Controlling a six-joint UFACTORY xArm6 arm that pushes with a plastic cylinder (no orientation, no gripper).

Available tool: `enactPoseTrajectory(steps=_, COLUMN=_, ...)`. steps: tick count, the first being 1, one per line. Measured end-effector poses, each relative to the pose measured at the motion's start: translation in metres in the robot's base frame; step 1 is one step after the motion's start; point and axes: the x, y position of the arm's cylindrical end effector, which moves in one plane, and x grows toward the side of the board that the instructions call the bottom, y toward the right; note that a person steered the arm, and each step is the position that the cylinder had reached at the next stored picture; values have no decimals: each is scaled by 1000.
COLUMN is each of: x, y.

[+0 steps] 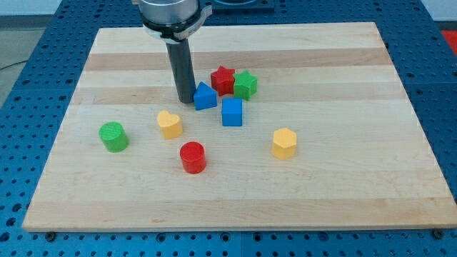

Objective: Tap the left side of the blue cube

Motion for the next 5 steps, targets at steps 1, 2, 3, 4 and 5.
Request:
enactPoseTrajectory(steps=1, x=-5, y=7)
enactPoseTrajectory(steps=2, x=1, y=-6)
enactPoseTrajectory(steps=3, x=45, y=-2)
enactPoseTrajectory(steps=4, x=60, y=42)
enactPoseTrajectory(steps=5, x=49, y=41)
